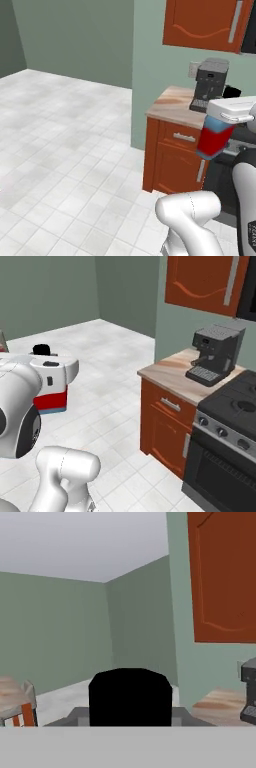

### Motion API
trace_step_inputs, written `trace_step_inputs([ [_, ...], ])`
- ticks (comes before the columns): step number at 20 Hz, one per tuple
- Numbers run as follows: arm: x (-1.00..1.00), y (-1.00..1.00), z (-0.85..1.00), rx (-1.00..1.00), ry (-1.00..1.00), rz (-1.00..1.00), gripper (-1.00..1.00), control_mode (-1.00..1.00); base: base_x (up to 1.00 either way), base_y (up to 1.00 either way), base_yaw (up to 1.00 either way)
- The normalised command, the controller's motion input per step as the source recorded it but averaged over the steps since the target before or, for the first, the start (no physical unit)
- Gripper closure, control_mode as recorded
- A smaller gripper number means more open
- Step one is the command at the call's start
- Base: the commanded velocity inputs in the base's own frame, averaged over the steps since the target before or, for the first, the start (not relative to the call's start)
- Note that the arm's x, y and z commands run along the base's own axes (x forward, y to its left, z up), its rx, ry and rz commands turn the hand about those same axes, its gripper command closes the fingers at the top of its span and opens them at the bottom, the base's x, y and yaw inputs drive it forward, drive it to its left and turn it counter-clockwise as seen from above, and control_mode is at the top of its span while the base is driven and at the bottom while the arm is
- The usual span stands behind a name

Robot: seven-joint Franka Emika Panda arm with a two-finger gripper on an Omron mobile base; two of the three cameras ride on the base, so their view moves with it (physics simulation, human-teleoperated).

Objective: Open the cabinet directly in front. Then move the liquor and the mug to the dining counter with the candle on it.

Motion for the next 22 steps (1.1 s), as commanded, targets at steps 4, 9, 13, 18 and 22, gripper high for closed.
trace_step_inputs([
  [4,0.0,0.0,0.0,0.0,0.0,0.0,1.0,1.0,0.0,0.76,0.09],
  [9,0.0,0.0,0.0,0.0,0.0,0.0,1.0,1.0,0.0,0.75,0.08],
  [13,0.0,0.0,0.0,0.0,0.0,0.0,1.0,1.0,-0.04,0.7,0.09],
  [18,0.0,0.0,0.0,0.0,0.0,0.0,1.0,1.0,-0.16,0.43,0.23],
  [22,0.0,0.0,0.0,0.0,0.0,0.0,1.0,1.0,-0.25,0.25,0.35],
])
